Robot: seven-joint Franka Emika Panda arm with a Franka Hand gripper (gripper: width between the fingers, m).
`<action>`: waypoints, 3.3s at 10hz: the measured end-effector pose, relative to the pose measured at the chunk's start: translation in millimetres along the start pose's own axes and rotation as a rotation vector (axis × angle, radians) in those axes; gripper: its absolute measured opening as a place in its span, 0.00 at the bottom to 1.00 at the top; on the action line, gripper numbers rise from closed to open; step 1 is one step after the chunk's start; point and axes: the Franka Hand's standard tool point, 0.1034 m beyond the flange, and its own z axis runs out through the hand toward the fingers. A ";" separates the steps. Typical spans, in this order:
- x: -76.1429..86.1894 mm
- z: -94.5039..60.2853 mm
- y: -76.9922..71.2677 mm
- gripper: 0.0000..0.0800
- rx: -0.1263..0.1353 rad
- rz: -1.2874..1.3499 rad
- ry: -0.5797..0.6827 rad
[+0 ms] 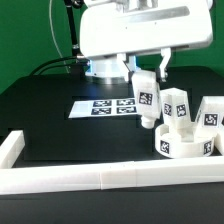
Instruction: Assemble stool
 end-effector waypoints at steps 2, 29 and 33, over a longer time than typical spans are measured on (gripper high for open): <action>-7.9 5.1 -21.6 0.41 0.027 -0.010 0.033; -39.4 23.8 -25.1 0.41 0.071 0.011 0.103; -39.5 26.5 -18.6 0.75 0.063 -0.004 0.068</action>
Offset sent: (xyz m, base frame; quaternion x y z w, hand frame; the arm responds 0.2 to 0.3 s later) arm 0.0000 0.0000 0.0000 0.0000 0.0000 0.0000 1.0000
